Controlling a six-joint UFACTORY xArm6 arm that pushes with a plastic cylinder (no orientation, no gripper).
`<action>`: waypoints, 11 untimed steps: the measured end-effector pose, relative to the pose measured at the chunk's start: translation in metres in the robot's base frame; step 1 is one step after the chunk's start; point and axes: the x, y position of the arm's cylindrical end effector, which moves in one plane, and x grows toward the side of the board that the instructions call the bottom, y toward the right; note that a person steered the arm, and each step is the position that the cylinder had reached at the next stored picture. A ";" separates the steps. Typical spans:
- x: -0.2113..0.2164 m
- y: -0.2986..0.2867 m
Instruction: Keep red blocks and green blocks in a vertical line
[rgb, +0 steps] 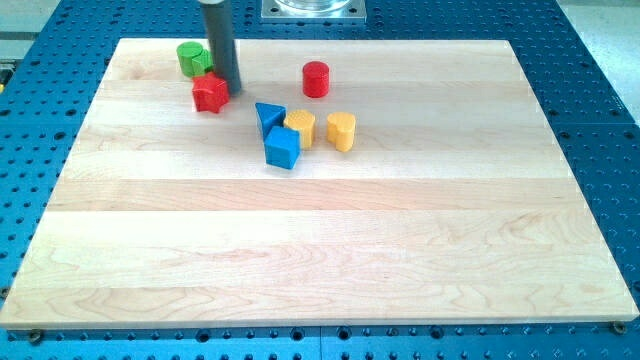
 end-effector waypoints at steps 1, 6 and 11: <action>-0.032 0.032; -0.068 -0.053; -0.029 0.083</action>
